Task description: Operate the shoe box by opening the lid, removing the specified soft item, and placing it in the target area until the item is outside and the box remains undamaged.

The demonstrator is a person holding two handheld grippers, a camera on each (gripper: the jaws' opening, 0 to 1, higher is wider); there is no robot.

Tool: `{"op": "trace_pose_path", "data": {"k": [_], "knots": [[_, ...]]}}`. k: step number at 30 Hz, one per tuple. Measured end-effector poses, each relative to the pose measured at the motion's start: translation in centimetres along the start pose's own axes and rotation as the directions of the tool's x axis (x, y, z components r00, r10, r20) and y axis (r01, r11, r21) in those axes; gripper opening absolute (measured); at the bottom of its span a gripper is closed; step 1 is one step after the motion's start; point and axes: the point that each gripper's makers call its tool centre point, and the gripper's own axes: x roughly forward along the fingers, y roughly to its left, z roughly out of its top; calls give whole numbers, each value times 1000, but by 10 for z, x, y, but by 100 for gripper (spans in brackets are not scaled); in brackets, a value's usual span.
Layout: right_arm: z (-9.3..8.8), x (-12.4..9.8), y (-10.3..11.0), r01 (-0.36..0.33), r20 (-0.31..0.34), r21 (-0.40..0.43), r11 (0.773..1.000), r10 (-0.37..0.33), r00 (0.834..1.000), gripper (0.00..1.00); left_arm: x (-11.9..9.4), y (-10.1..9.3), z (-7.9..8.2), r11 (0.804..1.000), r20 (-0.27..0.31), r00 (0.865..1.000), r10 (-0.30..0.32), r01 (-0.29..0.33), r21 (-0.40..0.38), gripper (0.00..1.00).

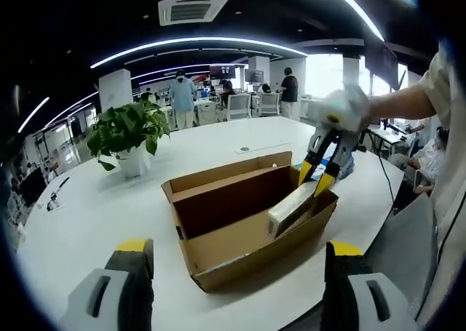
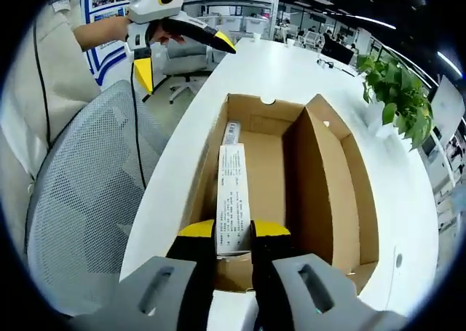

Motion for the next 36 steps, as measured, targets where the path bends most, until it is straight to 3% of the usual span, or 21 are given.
{"op": "trace_pose_path", "data": {"k": [6, 19, 25, 36], "knots": [[4, -14, -2, 22, 16, 2, 1000, -22, 1000, 14, 0, -1, 4, 1000, 22, 1000, -15, 15, 3, 100], [2, -54, -13, 89, 53, 19, 996, -90, 995, 14, -2, -23, 19, 999, 60, 997, -44, 45, -17, 100], [-8, -76, -18, 121, 57, 28, 992, -123, 991, 14, 2, -31, 15, 998, 47, 997, -64, 65, -13, 100], [-30, -113, -31, 179, 57, 31, 983, -181, 982, 14, 10, -41, 29, 997, 87, 994, -68, 70, -13, 100]]}}
